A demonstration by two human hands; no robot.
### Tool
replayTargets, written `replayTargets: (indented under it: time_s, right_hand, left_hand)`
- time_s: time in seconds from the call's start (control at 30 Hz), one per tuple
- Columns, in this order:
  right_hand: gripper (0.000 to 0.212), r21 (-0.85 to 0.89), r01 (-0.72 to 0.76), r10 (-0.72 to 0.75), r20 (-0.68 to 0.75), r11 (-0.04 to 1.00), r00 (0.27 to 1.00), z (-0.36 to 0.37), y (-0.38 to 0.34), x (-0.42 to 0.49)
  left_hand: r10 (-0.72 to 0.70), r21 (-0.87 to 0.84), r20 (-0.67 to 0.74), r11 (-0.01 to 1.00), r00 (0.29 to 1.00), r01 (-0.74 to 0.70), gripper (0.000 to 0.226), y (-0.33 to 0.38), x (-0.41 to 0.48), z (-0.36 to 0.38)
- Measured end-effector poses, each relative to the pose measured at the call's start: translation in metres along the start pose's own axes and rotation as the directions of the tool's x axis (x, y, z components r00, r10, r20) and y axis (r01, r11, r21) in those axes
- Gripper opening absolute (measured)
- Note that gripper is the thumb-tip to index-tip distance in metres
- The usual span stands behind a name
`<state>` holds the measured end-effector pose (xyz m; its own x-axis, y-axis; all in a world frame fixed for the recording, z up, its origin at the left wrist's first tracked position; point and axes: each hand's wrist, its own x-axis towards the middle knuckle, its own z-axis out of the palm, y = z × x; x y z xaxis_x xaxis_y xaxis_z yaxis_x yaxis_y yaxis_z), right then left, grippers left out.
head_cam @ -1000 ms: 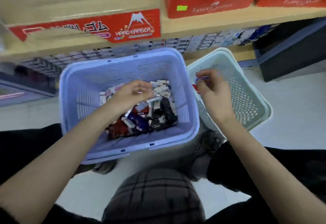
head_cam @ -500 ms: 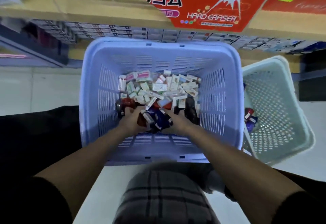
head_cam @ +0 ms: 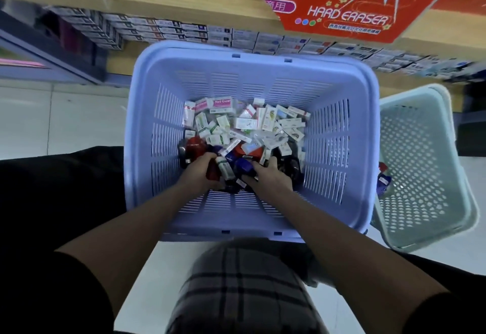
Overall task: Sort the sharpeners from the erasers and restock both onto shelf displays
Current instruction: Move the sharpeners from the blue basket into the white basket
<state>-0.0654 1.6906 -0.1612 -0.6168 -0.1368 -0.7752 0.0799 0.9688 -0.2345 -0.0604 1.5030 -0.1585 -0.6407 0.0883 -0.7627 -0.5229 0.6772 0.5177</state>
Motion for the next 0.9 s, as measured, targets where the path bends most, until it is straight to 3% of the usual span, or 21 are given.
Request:
replayTargets:
  time_s: [0.1,0.23,0.3,0.37,0.43,0.5,0.6,0.67,0.8,0.9]
  right_hand:
    - [0.044,0.065,0.005,-0.007,0.031,0.998,0.999,-0.004,0.005,-0.003]
    - [0.037,0.274,0.062,-0.07,0.021,0.96,0.997,-0.014,0.015,-0.01]
    - [0.031,0.47,0.055,-0.04,-0.043,0.881,0.998,-0.023,0.019,-0.017]
    - [0.033,0.68,0.012,0.033,-0.054,0.733,0.998,-0.035,0.023,-0.026]
    - [0.031,0.758,-0.012,0.097,-0.068,0.653,0.993,-0.044,0.029,-0.034]
    - [0.013,0.784,-0.023,0.146,-0.086,0.62,0.986,-0.048,0.033,-0.042]
    - [0.012,0.842,0.033,0.19,-0.16,0.539,0.969,-0.058,0.029,-0.058]
    - [0.008,0.9,0.168,0.201,-0.266,0.401,0.943,-0.071,0.027,-0.077]
    - [0.008,0.88,0.42,0.357,-0.474,0.221,0.805,-0.102,0.062,-0.129]
    - [0.01,0.889,0.411,0.55,-0.451,0.204,0.703,-0.111,0.121,-0.154]
  left_hand:
    - [-0.02,-0.048,-0.015,0.999,1.0,0.019,0.076,0.007,-0.004,-0.004]
    - [-0.168,-0.302,-0.106,0.944,0.98,0.129,0.072,0.009,-0.012,-0.009]
    - [-0.227,-0.505,-0.158,0.855,0.961,0.119,0.066,0.016,-0.02,-0.013]
    - [-0.219,-0.638,-0.163,0.767,0.962,0.067,0.059,0.028,-0.03,-0.018]
    - [-0.19,-0.659,-0.157,0.751,0.969,0.04,0.055,0.039,-0.037,-0.021]
    - [-0.175,-0.657,-0.179,0.754,0.968,0.014,0.052,0.049,-0.043,-0.023]
    - [-0.07,-0.64,-0.14,0.768,0.988,-0.036,0.051,0.073,-0.053,-0.022]
    - [0.041,-0.64,-0.115,0.761,0.993,-0.106,0.047,0.101,-0.058,-0.017]
    - [0.244,-0.655,-0.098,0.715,0.965,-0.247,0.042,0.176,-0.063,0.007]
    - [0.353,-0.541,-0.079,0.771,0.932,-0.337,0.037,0.233,-0.065,0.037]
